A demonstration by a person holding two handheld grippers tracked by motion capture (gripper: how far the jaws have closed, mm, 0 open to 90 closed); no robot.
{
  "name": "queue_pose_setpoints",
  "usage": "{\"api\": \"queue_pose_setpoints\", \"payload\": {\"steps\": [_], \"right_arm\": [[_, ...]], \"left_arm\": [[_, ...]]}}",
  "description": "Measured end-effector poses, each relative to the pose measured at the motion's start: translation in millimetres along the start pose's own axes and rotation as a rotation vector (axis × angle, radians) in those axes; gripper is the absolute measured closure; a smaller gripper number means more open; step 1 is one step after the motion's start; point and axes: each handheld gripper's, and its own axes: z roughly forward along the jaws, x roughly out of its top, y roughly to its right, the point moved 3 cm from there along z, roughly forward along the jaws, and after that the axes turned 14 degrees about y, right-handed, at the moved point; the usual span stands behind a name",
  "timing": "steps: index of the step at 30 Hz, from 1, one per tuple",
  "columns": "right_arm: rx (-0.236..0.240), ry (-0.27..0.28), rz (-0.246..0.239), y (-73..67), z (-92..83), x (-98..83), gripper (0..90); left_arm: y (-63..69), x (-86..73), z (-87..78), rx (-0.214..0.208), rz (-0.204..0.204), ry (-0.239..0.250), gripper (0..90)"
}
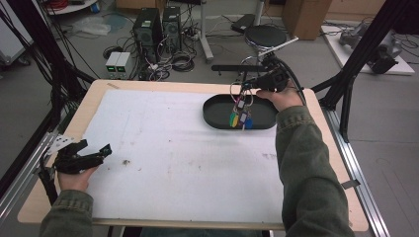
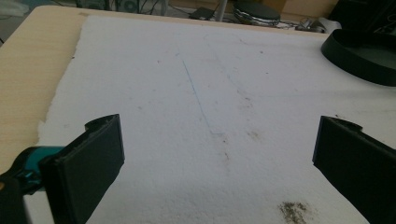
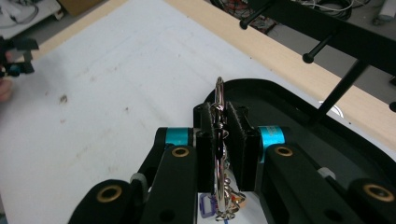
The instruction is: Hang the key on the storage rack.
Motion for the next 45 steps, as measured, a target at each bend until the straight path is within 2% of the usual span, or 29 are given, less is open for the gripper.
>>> {"api": "queue_pose_setpoints", "payload": {"steps": [6,13,15,18,19,20,26,30,33,37,39,41,45], "right_arm": [[-0.017,-0.024,0.003,7.8,15.4,0.2,81.8],[-0.011,-0.011,0.024,14.6,22.7,9.0,81.8],[-0.019,0.0,0.025,18.6,24.3,12.8,81.8],[-0.037,0.02,0.054,30.0,26.5,16.8,81.9],[-0.037,0.02,0.054,30.0,26.5,16.8,81.9],[-0.048,0.026,0.069,36.5,27.6,17.1,81.8],[-0.092,0.003,0.093,51.3,33.2,11.7,81.9],[-0.104,0.025,0.106,58.6,35.1,11.3,81.8],[-0.104,0.026,0.105,61.2,37.4,10.5,81.8],[-0.108,0.008,0.086,63.3,44.1,8.8,81.9],[-0.114,0.0,0.06,62.5,49.2,7.7,81.9],[-0.116,-0.001,0.061,62.4,50.7,7.5,81.9],[-0.147,0.005,0.051,62.1,55.3,9.0,81.8]], "left_arm": [[-0.4,-1.0,0.9,0.0,-0.001,-0.009,2.5],[-1.6,-0.7,0.5,0.002,-0.009,-0.006,2.5],[-0.9,-0.6,0.4,0.001,-0.01,-0.005,2.5],[-1.3,-0.5,0.3,0.002,-0.01,-0.003,2.5],[-1.9,-0.4,0.2,0.003,-0.012,-0.002,2.5],[-2.3,-0.3,0.1,0.004,-0.013,-0.002,2.5],[-2.7,-0.5,0.8,0.006,-0.016,-0.001,2.5],[-3.1,-0.8,1.0,0.007,-0.018,-0.001,2.5],[-3.3,-1.1,1.4,0.008,-0.018,-0.004,2.5],[-2.8,-0.9,1.5,0.009,-0.017,0.0,2.5],[-2.8,-0.6,1.7,0.009,-0.017,0.006,2.5],[-3.1,-0.6,2.0,0.01,-0.02,0.009,2.5],[-4.0,-0.2,1.4,0.016,-0.022,0.01,2.5]]}}
